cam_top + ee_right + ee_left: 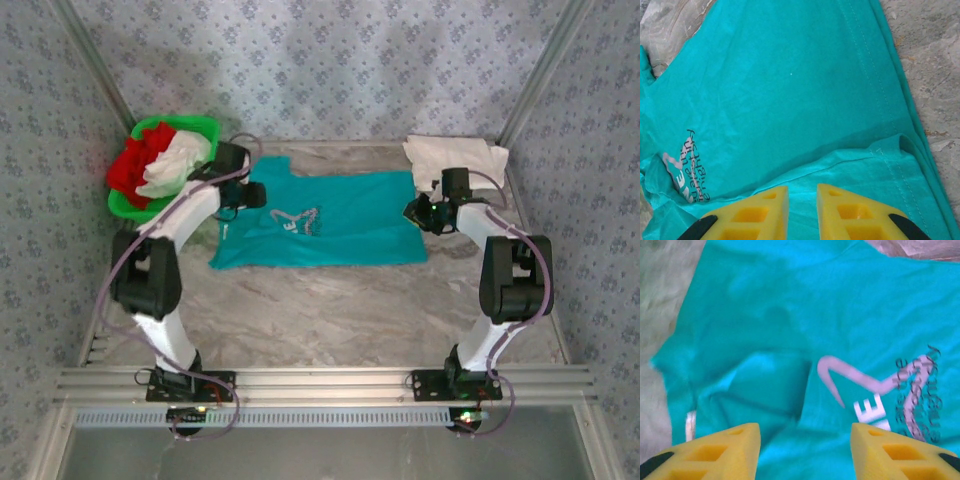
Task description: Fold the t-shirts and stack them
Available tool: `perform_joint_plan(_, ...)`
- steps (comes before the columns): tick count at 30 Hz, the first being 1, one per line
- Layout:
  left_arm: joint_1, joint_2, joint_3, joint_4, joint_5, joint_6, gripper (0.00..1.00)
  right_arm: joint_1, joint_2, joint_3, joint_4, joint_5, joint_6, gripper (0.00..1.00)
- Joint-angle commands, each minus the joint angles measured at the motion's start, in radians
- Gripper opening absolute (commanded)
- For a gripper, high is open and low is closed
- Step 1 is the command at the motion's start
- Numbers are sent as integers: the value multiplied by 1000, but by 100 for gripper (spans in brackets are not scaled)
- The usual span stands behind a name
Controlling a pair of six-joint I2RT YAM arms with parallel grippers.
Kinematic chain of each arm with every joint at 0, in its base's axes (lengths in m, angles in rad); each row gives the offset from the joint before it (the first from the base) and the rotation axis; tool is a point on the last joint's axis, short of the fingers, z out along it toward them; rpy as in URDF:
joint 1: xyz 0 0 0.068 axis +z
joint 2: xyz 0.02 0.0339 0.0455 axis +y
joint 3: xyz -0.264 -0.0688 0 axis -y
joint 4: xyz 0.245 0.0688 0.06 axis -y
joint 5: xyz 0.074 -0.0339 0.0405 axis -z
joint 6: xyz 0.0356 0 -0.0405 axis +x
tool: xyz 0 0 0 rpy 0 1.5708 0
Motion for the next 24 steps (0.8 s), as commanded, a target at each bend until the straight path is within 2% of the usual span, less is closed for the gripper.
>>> perform_joint_plan(1, 16, -89, -139, 59, 49, -72, 46, 10, -14, -2, -25, -1, -39, 25)
perform_joint_plan(3, 16, -92, -186, 67, 84, -79, 46, 11, 3, -2, -20, -8, -36, 25)
perform_joint_plan(7, 0, -65, -193, 66, 109, -49, 38, 17, 38, 11, -15, -29, -32, 25)
perform_joint_plan(13, -12, -8, -197, 112, 116, -69, 38, 17, 30, 7, -22, -22, -34, 26)
perform_joint_plan(17, -21, 71, -120, 66, 67, 40, 40, 11, 33, 0, -24, -31, -36, 26)
perform_joint_plan(19, -22, 136, -41, -15, 35, 92, 41, 8, 33, -4, -22, -41, -34, 26)
perform_joint_plan(24, -26, 187, -3, -55, -59, 132, 44, 4, 25, -14, -19, -45, -34, 26)
